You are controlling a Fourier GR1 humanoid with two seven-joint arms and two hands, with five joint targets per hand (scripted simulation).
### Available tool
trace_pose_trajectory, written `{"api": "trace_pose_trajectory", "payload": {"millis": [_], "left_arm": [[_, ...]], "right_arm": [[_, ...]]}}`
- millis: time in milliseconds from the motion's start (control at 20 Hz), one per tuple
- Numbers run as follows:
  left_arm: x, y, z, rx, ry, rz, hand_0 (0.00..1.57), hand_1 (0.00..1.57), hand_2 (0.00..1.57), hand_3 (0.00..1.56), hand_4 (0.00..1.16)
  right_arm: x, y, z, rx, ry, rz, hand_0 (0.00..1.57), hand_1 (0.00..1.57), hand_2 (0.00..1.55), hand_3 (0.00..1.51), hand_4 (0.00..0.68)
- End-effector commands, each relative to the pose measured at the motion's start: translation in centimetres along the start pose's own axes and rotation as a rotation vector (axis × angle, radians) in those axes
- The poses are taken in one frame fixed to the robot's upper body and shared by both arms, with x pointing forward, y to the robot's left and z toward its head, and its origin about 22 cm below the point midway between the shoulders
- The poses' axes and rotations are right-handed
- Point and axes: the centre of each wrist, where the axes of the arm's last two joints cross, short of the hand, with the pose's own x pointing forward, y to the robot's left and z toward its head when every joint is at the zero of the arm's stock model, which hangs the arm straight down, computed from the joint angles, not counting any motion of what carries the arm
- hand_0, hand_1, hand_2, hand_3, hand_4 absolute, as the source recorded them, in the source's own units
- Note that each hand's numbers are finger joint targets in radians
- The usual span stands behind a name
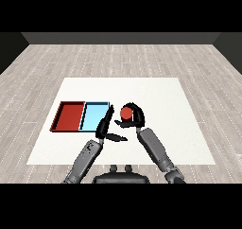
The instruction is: Pick the red can and put it in the red box
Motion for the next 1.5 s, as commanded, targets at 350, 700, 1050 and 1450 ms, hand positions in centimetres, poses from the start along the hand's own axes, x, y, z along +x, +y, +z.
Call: {"api": "trace_pose_trajectory", "payload": {"millis": [350,700,1050,1450], "left_arm": [[-0.6,-0.4,-1.5,-0.021,0.066,-0.051,0.0,0.0,0.0,0.0,0.0],[-1.2,-2.0,-3.5,-0.039,0.045,-0.048,0.0,0.0,0.0,0.0,0.0],[-1.1,-1.8,-3.5,-0.054,0.059,-0.042,0.0,0.0,0.0,0.0,0.0],[-0.7,-3.7,-3.3,0.033,0.072,-0.115,1.3,1.3,1.32,1.25,0.86]], "right_arm": [[0.0,2.1,1.7,0.055,-0.048,-0.045,1.43,1.43,1.44,1.4,0.615],[2.4,3.8,2.0,0.076,-0.02,-0.066,1.44,1.44,1.43,1.38,0.609],[1.9,4.6,2.3,0.093,-0.027,-0.079,1.45,1.45,1.45,1.4,0.555],[1.3,4.8,2.7,0.101,-0.048,-0.112,1.51,1.51,1.46,1.4,0.528]]}}
